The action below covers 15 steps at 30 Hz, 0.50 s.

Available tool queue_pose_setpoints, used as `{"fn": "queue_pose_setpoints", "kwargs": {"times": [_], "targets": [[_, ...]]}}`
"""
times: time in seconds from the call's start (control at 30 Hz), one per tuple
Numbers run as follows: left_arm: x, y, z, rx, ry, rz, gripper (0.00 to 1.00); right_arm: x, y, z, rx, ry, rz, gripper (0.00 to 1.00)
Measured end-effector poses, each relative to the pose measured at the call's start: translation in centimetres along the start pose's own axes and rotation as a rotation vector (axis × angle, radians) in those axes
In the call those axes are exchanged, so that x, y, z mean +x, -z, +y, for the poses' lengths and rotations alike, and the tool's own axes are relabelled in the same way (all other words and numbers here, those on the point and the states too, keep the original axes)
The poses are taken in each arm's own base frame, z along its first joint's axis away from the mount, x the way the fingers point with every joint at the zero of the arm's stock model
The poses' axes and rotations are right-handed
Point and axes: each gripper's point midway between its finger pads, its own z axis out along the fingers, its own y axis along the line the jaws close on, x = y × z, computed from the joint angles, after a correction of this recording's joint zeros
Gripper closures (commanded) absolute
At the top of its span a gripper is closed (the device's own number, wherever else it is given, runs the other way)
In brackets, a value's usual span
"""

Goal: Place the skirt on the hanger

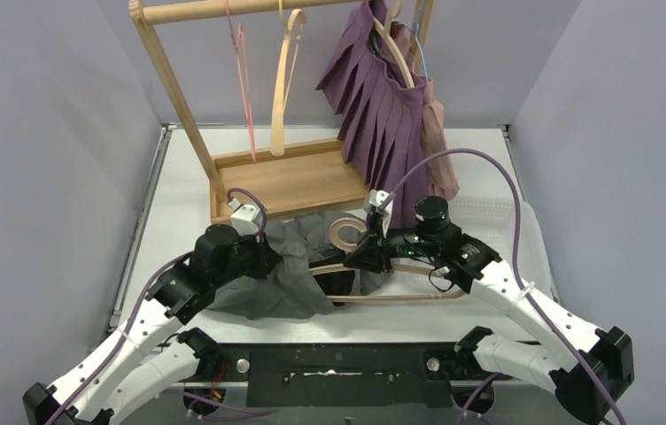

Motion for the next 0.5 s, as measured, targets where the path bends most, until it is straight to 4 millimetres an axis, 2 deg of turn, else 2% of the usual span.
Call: {"fn": "queue_pose_setpoints", "kwargs": {"times": [0.13,0.23,0.37,0.5], "targets": [[-1.6,2.1,-1.3,0.086,-0.078,-0.090,1.00,-0.3,0.6,-1.1,0.080,-0.001,-0.013,1.00],[-2.9,4.1,-3.0,0.187,-0.144,-0.171,1.00,-1.5,1.4,-1.5,0.131,0.008,-0.060,1.00],[-5.1,7.1,-5.8,0.329,-0.233,-0.286,1.00,-4.1,2.4,-0.2,0.116,0.057,-0.162,1.00],[-7.0,9.4,-8.0,0.417,-0.314,-0.342,1.00,-6.5,3.3,2.1,0.048,0.122,-0.251,1.00]]}}
